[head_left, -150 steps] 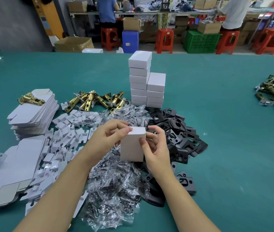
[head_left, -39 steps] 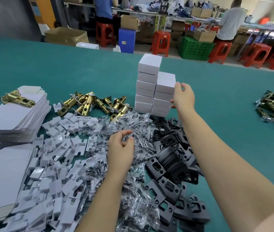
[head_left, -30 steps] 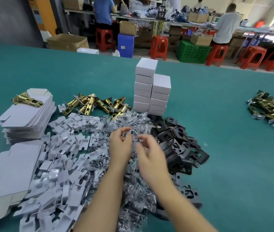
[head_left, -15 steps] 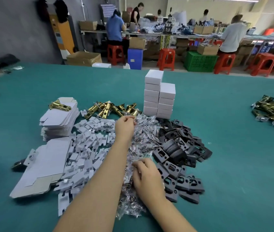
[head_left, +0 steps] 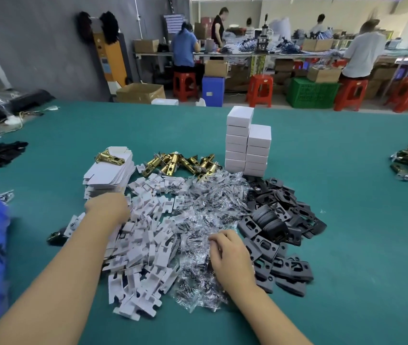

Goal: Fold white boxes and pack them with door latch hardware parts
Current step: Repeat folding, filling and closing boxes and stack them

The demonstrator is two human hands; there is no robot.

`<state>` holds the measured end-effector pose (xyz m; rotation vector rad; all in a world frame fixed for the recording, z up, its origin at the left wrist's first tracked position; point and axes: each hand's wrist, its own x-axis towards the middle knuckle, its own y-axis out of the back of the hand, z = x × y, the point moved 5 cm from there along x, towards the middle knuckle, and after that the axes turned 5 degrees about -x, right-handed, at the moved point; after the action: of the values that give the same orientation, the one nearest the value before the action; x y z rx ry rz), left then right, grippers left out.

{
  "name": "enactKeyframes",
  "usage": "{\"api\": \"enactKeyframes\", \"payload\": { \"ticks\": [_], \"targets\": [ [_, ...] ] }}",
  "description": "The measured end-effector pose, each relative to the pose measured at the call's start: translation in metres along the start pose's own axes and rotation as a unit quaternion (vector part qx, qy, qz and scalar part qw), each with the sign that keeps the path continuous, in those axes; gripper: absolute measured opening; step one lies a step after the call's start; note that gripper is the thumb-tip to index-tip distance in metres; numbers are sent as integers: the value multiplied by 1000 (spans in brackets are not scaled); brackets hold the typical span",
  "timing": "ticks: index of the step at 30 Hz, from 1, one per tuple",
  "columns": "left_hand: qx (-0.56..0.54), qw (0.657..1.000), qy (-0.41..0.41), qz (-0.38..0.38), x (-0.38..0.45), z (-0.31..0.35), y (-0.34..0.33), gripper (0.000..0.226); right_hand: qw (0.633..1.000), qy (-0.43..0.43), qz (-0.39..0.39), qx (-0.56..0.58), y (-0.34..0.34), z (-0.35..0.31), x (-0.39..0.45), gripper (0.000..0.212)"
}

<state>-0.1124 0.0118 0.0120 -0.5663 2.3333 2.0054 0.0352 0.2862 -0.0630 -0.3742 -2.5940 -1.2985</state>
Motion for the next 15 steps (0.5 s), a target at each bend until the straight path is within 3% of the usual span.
{"api": "enactKeyframes", "payload": {
  "ticks": [3,7,15],
  "targets": [
    [-7,1000,3,-25,2,-14,-20,21,1000,-11,-16,7,0,2,4,22],
    [-43,999,-10,24,3,-17,-27,7,998,-32,-46,20,1,5,9,21],
    [-66,996,-45,48,5,-13,-29,23,994,-61,-75,44,8,11,18,18]
  ]
}}
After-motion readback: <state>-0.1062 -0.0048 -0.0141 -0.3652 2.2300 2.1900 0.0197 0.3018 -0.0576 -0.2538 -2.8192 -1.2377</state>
